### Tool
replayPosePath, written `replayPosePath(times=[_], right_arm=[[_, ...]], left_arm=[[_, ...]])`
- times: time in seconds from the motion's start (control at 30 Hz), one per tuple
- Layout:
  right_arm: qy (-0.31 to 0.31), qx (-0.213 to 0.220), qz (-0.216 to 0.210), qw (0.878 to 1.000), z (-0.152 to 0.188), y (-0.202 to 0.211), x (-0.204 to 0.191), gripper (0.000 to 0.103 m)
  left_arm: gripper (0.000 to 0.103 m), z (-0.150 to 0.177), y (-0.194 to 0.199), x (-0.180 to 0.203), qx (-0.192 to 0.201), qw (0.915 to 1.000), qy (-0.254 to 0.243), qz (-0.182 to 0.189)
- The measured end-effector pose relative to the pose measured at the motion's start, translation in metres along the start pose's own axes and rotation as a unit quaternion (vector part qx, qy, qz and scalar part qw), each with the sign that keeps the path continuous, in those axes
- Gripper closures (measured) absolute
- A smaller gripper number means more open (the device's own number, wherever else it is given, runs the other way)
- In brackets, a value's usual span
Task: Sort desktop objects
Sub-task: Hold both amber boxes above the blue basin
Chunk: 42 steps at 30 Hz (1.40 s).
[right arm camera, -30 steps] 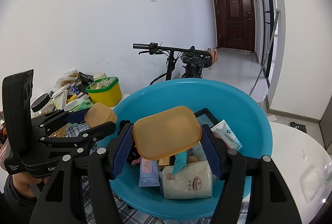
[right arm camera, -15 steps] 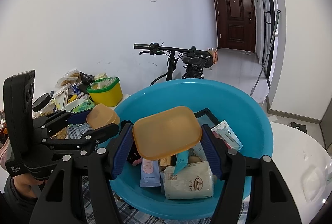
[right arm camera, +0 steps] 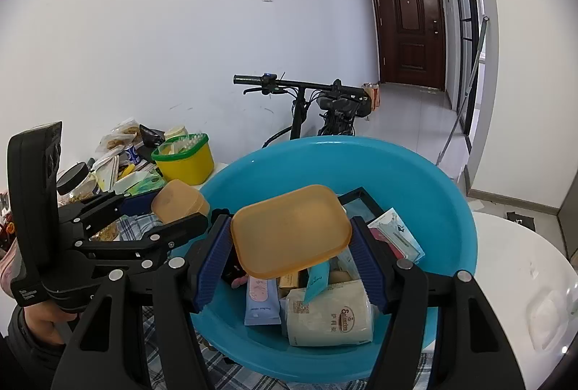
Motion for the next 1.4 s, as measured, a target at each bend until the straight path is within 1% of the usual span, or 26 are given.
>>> replayPosePath(times=[1.4], right_arm=[[0.002, -0.002, 0.0, 1.0, 0.002, 0.0008, -0.0015, 0.039]], left_arm=[[0.039, 0.0015, 0.0015, 0.008, 0.001, 1.0, -0.008, 0.002]])
Point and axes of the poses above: each gripper's, at about its wrist camera, not at the fingertips, and y roughly against the way its jaws point, x to its right, z to its underside, the point moved 2 cm from there along -y, roughly the way its jaws point, and after that the axes turned 7 degrees about -x, right-handed, at the moved point
